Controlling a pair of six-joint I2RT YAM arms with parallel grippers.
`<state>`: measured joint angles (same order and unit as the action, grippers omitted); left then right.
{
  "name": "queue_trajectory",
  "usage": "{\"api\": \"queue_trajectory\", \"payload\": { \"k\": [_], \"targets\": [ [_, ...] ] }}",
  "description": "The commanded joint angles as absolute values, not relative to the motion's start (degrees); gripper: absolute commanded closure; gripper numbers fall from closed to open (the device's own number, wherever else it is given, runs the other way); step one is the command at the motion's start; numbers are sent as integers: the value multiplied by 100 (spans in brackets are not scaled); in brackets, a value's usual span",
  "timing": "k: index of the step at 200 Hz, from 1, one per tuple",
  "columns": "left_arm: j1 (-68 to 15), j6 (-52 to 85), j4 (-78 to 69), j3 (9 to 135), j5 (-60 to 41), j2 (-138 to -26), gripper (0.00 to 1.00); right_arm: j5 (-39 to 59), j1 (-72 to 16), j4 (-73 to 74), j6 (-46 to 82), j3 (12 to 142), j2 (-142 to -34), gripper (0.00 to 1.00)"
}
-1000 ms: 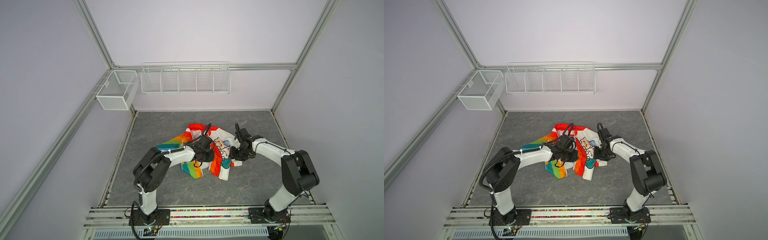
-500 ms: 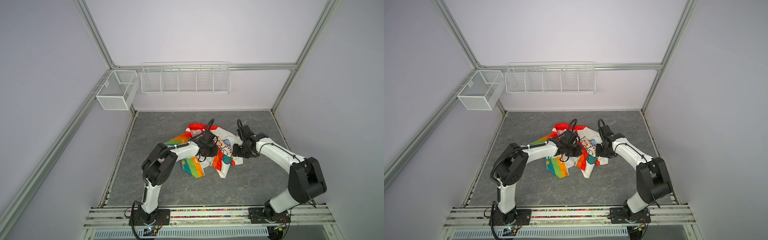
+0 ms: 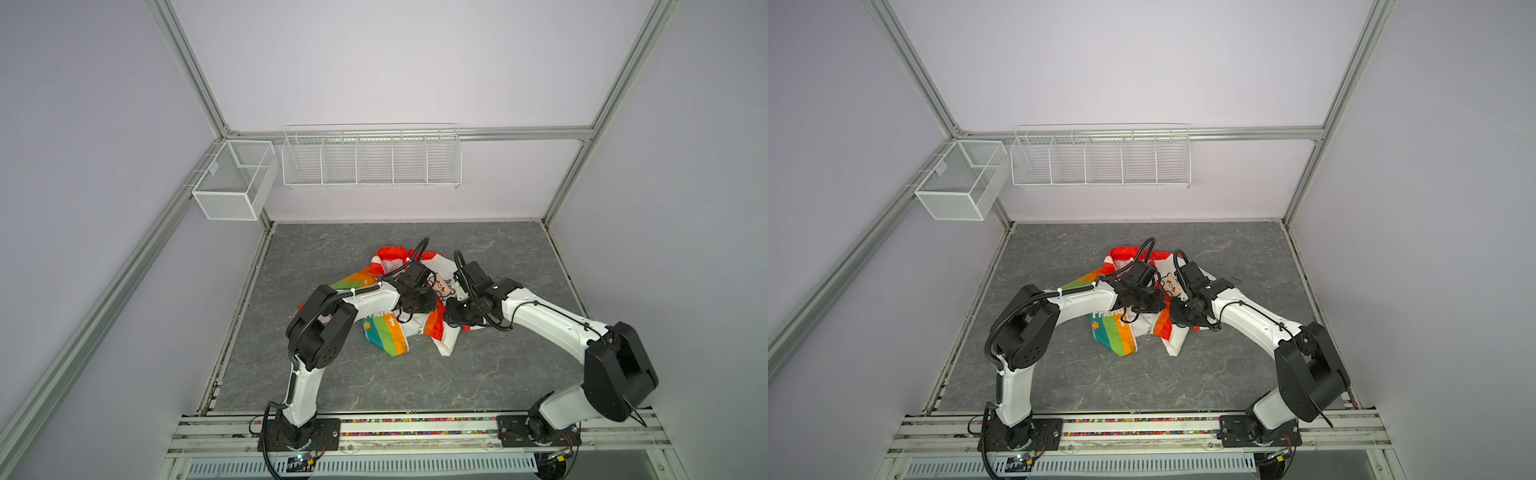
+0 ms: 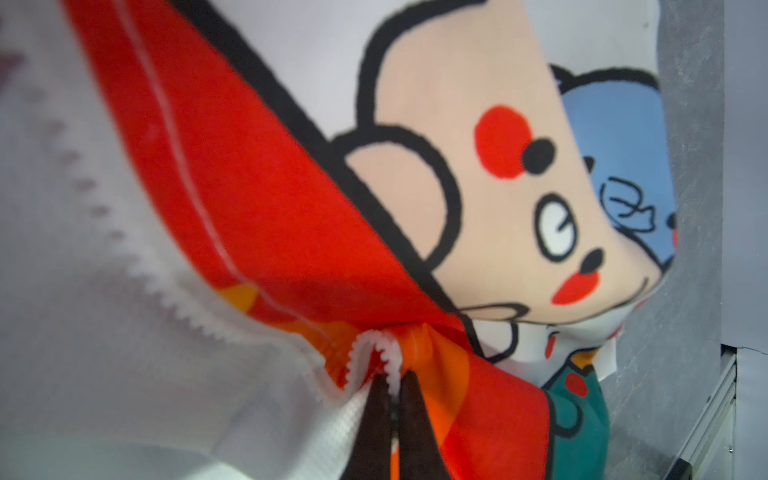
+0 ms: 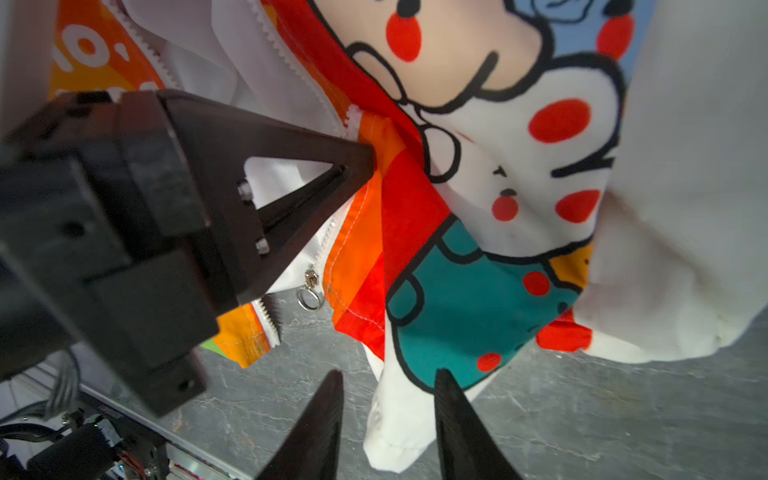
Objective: Zip up the jacket
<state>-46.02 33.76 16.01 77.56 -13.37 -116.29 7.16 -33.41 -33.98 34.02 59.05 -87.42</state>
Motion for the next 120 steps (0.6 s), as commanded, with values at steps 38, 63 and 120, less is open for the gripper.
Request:
{"api": "queue_trajectory", "payload": {
  "k": [38,63,120],
  "targets": [
    [-4544,3322,1637,7844,-1341,-11660,100,820,-3383,-2720,3789,5462,-9406,70],
    [-4535,3301,1669,7859,-1327,-11636,100,575,-3376,-2731,3856,5304,-9539,71],
    [-4447,3256,1812,7833,-1252,-11435,100,379,-3379,-2759,3923,5184,-9620,72]
  ]
}}
